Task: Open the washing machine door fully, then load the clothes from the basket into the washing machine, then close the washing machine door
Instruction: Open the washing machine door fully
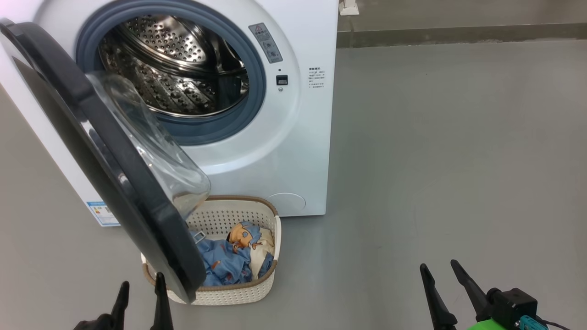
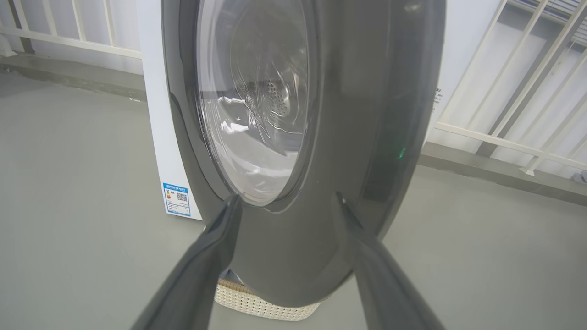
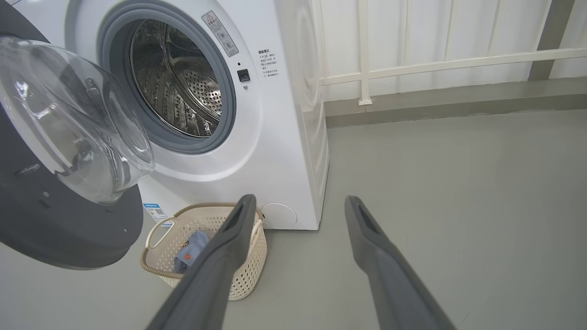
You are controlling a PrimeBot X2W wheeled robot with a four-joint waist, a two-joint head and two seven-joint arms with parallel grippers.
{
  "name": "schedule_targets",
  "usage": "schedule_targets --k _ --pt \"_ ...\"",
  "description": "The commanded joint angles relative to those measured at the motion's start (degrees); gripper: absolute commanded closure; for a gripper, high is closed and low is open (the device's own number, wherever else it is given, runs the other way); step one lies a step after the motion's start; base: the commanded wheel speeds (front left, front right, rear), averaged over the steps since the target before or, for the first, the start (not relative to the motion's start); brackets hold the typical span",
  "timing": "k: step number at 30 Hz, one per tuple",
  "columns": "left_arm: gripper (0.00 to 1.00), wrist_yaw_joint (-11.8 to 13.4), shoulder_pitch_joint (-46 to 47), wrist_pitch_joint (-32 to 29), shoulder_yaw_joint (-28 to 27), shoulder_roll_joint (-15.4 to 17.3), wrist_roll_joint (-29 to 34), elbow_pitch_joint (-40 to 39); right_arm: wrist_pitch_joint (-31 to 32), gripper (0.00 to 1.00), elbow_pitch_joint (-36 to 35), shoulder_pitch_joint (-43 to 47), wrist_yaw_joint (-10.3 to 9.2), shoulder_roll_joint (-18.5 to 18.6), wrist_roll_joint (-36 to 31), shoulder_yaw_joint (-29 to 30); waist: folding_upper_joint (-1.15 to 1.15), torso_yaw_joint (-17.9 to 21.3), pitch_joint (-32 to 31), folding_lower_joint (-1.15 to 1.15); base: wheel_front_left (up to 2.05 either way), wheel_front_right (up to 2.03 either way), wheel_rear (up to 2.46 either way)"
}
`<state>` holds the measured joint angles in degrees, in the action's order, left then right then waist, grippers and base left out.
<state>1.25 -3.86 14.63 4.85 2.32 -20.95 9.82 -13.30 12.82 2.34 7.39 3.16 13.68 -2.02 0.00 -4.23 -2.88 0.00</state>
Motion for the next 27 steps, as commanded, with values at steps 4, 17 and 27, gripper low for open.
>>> schedule_targets --k 4,17,27 --pt "0.00 -0.13 1.34 0.37 -2.00 0.55 0.74 -0.99 -0.83 0.00 -1.17 -1.52 0.10 -0.03 -1.02 -1.67 0.00 -0.10 0.10 0.00 0.00 0.00 0.00" --pt "0.57 -0.65 1.56 0.37 -2.45 0.55 0.86 -0.61 -1.35 0.00 -0.98 -1.74 0.10 -0.14 -2.10 -1.71 0.00 -0.28 0.17 0.00 0.00 0.00 0.00" --pt "1.00 -0.89 1.55 0.37 -2.53 0.55 0.86 -1.72 -1.55 0.00 -0.63 -1.97 0.10 -0.19 -2.44 -1.73 0.00 -0.31 0.26 0.00 0.00 0.00 0.00"
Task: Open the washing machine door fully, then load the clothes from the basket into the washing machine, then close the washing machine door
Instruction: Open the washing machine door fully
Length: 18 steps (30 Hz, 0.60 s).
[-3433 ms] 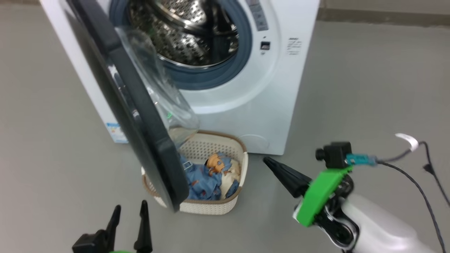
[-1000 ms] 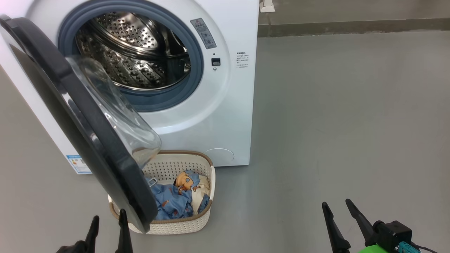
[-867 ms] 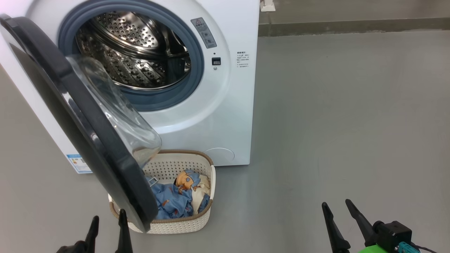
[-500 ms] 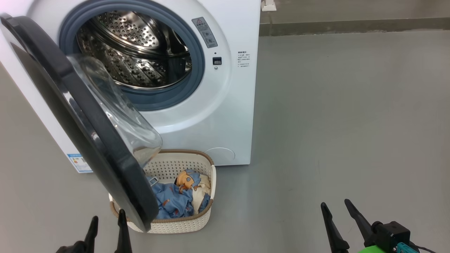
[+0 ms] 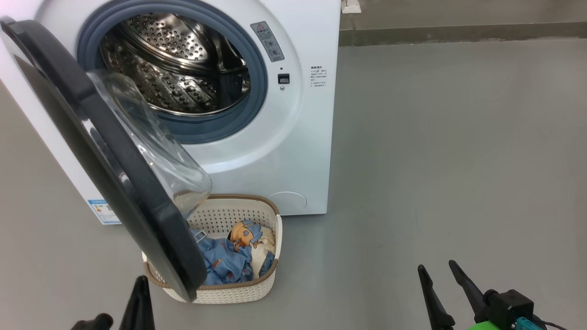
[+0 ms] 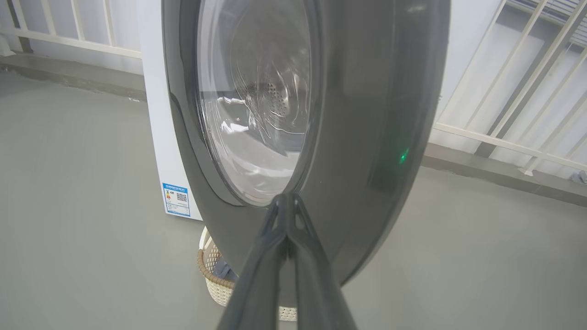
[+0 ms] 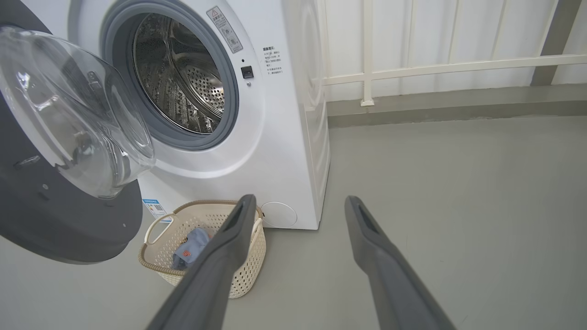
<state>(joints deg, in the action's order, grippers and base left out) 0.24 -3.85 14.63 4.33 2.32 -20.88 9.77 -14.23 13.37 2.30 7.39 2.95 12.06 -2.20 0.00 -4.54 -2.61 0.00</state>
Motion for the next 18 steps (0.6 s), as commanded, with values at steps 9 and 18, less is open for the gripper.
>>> schedule_targets --k 9,18 --pt "1.00 0.02 3.16 0.37 -5.76 0.55 -0.39 -6.11 -0.71 0.00 -0.77 -2.40 0.10 0.01 -1.27 -2.12 0.00 0.06 -0.12 0.00 0.00 0.00 0.00" --pt "1.00 -1.61 7.25 0.37 -10.18 0.55 1.54 -12.08 -0.75 0.00 -0.67 -2.74 0.10 -0.01 -1.53 -2.02 0.00 0.35 -0.15 0.00 0.00 0.00 0.00"
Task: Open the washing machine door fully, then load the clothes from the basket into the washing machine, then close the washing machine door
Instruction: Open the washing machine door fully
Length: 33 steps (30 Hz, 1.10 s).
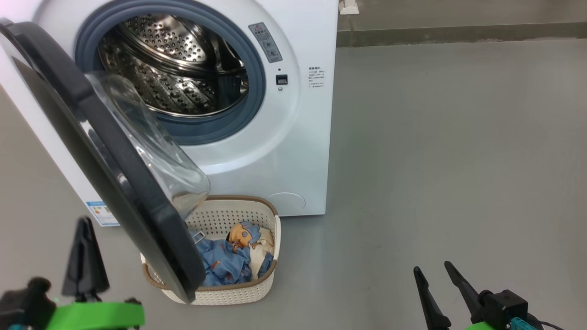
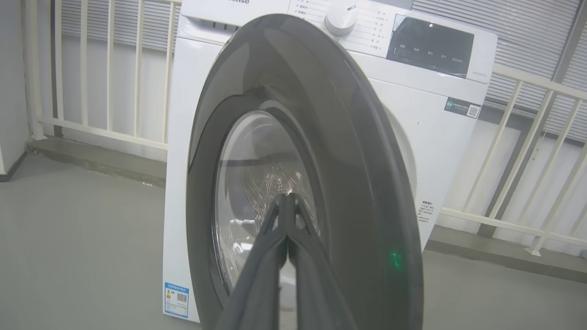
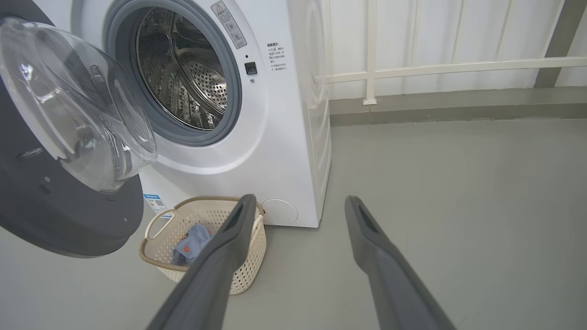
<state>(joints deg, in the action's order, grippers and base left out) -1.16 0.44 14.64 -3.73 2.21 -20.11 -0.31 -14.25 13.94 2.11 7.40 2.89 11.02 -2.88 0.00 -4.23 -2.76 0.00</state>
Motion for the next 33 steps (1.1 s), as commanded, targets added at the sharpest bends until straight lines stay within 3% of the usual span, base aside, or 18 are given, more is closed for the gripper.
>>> schedule_targets --k 1,10,18,26,33 --pt "1.00 -0.51 3.57 0.36 -2.44 0.66 1.28 -2.74 -0.73 0.00 -1.35 -2.61 0.09 0.05 -0.53 -1.27 0.00 0.09 -0.02 0.00 0.00 0.00 0.00" --pt "1.00 -3.15 8.84 0.36 -0.84 0.66 4.60 -6.33 -0.74 0.00 -1.74 -2.64 0.09 0.04 -0.94 -0.84 0.00 0.57 -0.44 0.00 0.00 0.00 0.00" --pt "1.00 -3.37 11.34 0.36 6.41 0.66 4.63 -7.28 -0.74 0.00 -1.70 -2.56 0.09 0.02 -0.69 -1.11 0.00 1.11 -0.63 0.00 0.00 0.00 0.00" --pt "1.00 -3.68 12.09 0.03 13.27 0.66 3.17 -0.09 -0.74 0.00 -1.59 -2.83 0.09 0.00 -0.64 -1.75 0.00 2.13 -0.90 0.00 0.00 0.00 0.00" --pt "1.00 -3.50 11.99 -1.50 16.00 0.66 1.58 9.13 -0.74 0.00 -1.76 -2.96 0.09 -0.01 1.23 -1.49 0.00 3.30 -0.54 0.00 0.00 0.00 0.00"
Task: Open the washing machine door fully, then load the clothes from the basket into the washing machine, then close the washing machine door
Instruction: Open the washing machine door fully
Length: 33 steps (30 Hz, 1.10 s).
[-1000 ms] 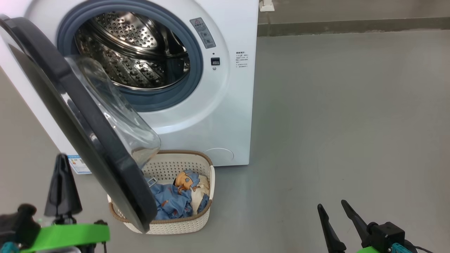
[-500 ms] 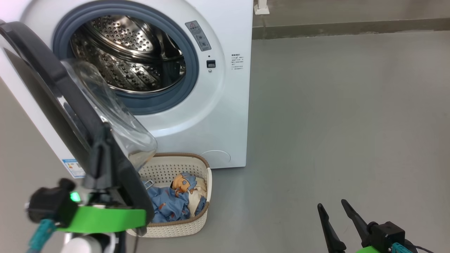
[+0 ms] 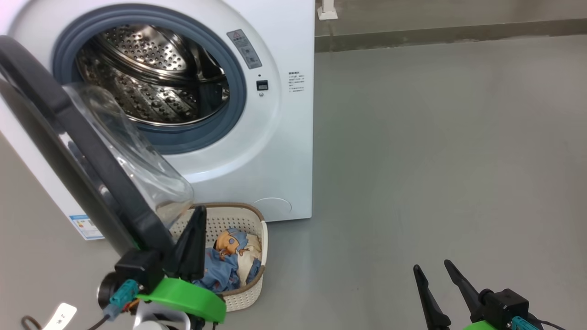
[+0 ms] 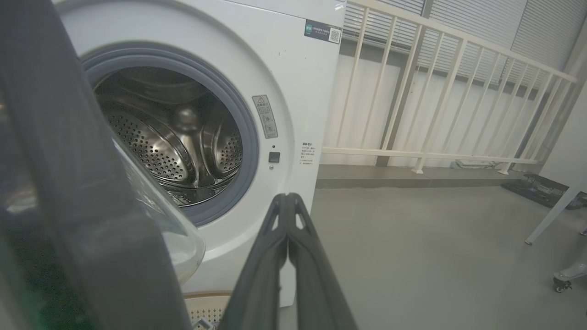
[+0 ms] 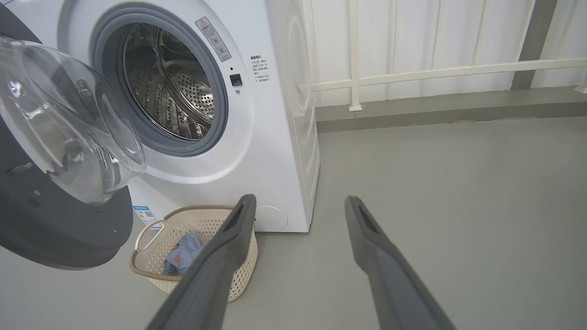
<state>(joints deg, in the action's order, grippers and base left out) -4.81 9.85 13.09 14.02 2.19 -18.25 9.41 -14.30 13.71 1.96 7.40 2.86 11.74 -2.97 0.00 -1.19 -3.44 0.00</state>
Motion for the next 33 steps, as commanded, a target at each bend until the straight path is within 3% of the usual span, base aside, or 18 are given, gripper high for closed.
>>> schedule_targets --k 1,16,33 --pt "1.00 0.19 2.63 0.03 -1.70 0.68 -0.70 0.47 -0.70 0.00 -1.57 -2.82 0.09 0.02 0.57 -1.38 0.00 0.40 0.20 0.00 0.00 0.00 0.00" --pt "1.00 -0.11 4.45 0.81 -2.93 1.01 -4.33 10.49 -0.70 0.00 -1.54 -2.87 0.09 0.02 2.81 -0.79 0.00 1.14 0.88 0.00 0.00 0.00 0.00" --pt "1.00 -0.21 4.61 1.81 -3.80 1.03 -4.34 12.65 -0.70 0.00 -1.25 -2.66 0.09 0.02 2.40 -0.98 0.00 -0.52 0.79 0.00 0.00 0.00 0.00"
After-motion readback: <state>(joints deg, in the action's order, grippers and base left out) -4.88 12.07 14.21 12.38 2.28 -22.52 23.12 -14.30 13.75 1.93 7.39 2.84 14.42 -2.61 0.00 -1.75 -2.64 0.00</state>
